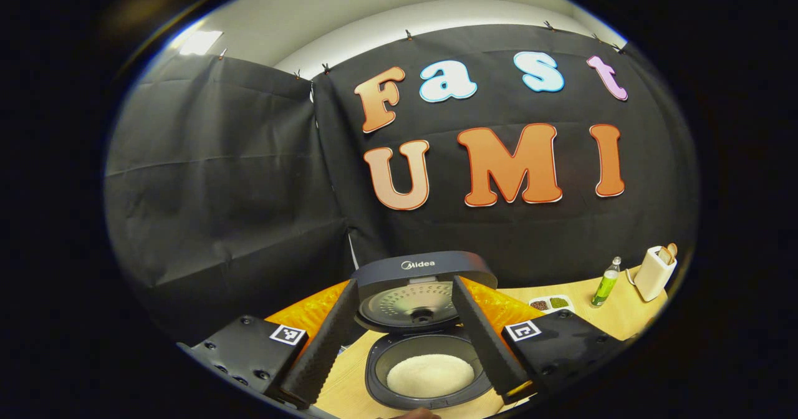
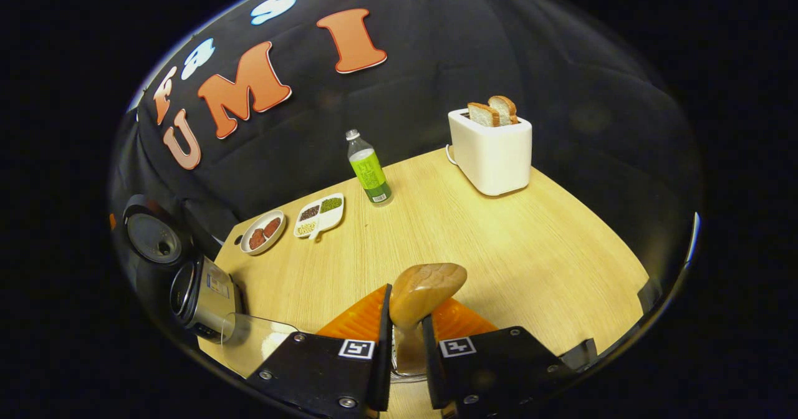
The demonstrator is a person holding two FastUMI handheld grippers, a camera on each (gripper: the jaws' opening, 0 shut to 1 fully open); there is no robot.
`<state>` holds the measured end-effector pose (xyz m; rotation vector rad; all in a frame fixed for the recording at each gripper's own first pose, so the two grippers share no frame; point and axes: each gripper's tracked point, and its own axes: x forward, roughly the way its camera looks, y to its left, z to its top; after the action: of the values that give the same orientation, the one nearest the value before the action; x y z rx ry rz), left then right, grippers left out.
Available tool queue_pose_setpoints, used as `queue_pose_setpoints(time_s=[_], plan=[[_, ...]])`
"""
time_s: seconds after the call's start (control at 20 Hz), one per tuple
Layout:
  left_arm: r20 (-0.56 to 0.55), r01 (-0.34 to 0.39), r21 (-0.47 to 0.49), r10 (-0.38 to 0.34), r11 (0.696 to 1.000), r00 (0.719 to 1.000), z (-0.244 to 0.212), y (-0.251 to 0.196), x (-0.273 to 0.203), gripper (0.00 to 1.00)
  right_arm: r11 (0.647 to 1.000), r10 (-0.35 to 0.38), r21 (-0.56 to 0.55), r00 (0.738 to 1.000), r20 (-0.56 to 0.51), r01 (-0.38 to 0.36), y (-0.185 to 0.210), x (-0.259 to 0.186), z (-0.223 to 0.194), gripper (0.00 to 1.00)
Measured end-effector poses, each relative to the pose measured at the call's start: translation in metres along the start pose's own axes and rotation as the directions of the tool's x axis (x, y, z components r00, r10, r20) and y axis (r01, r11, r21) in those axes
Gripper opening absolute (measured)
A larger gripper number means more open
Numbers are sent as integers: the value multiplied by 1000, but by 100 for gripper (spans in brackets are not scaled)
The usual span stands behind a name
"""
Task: Close the left gripper, press the button to open the rice cooker; take a wooden spoon from the chopstick holder with the right hand, scoop a spoonful of rice and pour it into the rice cooker, then put the wooden spoon back into the chopstick holder.
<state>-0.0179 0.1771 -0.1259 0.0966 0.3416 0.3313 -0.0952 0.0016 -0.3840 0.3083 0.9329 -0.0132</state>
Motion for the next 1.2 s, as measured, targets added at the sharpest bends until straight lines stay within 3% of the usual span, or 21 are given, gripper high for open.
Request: queue_pose_setpoints(time_s=[0.05,0.1,0.15,0.25,0.3,0.35,0.45,0.5,0.65,0.8,0.85,0.9,1.0,1.2], plan=[[4,-4,-1,4,1000,1000,2,2,2,93,1000,-11,1,1000,-5,11,-4,-3,1,25],[11,-8,-2,8,1000,1000,7,3,5,93,1000,-24,7,1000,-5,24,-8,-5,2,19],[20,-13,-4,13,1000,1000,11,6,7,93,1000,-28,10,1000,-5,28,-12,-9,2,32],[44,-21,-5,21,1000,999,22,10,14,93,1000,-29,2,1000,6,29,-17,-15,4,41],[52,-21,-6,22,1000,998,28,10,19,93,999,-36,0,999,6,36,-21,-19,5,51],[59,-13,-12,14,1000,998,34,9,25,100,999,-43,-1,999,11,43,-24,-22,7,56],[69,2,-23,0,1000,998,50,7,38,100,998,-63,-5,997,44,64,-30,-31,18,67],[77,7,-25,-5,1000,997,60,6,46,93,997,-73,-7,995,65,73,-33,-36,26,72],[53,43,-29,-42,999,998,73,-8,77,93,995,-91,-17,987,134,94,-40,-55,52,78],[-45,40,-49,-42,998,998,58,-10,113,95,994,-99,-18,976,195,104,-43,-74,76,79],[-105,76,-63,-82,995,991,45,-21,122,98,994,-99,-19,972,211,105,-43,-80,83,79],[-163,96,-80,-108,992,981,31,-31,129,93,994,-101,-19,969,226,109,-43,-84,87,79],[-293,98,-114,-128,989,948,-2,-34,136,93,994,-101,-21,964,245,109,-43,-91,93,79],[-320,113,-112,-143,987,937,-13,-37,133,100,993,-108,-21,960,259,118,-45,-97,94,79]])
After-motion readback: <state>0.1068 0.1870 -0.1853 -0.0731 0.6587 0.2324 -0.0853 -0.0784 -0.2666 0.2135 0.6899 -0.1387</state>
